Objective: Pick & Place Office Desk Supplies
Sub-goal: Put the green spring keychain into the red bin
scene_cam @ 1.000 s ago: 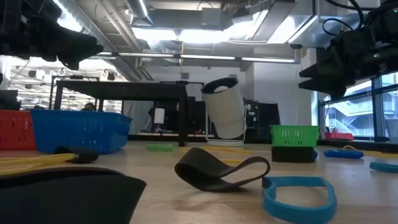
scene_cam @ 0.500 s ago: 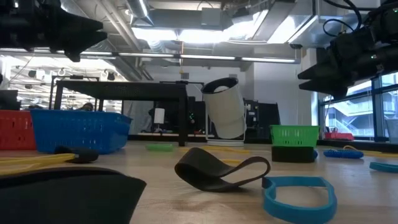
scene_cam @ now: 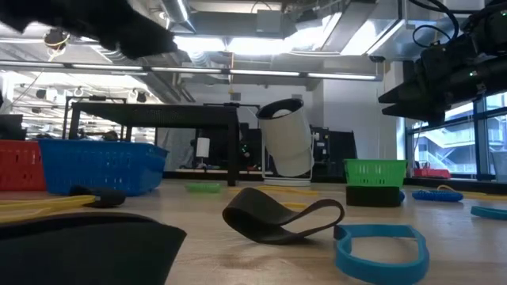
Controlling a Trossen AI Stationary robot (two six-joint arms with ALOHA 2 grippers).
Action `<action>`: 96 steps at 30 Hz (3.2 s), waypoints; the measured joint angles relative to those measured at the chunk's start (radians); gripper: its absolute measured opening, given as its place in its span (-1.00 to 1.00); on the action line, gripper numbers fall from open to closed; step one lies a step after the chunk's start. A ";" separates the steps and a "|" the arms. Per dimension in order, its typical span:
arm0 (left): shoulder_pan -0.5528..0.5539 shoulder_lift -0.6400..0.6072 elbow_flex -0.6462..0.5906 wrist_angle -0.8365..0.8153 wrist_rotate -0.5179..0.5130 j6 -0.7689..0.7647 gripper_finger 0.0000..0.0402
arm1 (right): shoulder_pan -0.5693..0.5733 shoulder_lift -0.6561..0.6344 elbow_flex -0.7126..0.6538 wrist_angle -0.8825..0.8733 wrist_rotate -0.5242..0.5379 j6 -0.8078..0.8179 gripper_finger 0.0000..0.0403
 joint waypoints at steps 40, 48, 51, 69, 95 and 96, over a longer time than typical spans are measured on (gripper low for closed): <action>0.141 0.993 0.770 -0.894 0.183 -0.402 0.10 | 0.000 0.000 0.000 -0.023 0.000 -0.001 0.18; 0.166 0.999 0.768 -0.869 0.241 -0.341 0.10 | 0.000 0.000 0.000 -0.023 0.000 -0.002 0.18; 0.180 0.999 0.768 -0.858 0.286 -0.341 0.10 | 0.000 0.000 0.000 -0.023 0.000 -0.002 0.18; 0.195 1.078 0.772 -0.837 0.368 -0.296 -0.27 | 0.000 0.000 0.000 -0.022 -0.001 -0.001 0.18; 0.122 0.795 0.762 -0.856 0.144 -0.369 -0.97 | 0.000 0.000 0.000 -0.021 -0.001 -0.001 0.18; 0.114 0.775 0.763 -0.858 0.127 -0.369 -0.97 | 0.000 0.000 0.000 -0.022 -0.001 -0.001 0.18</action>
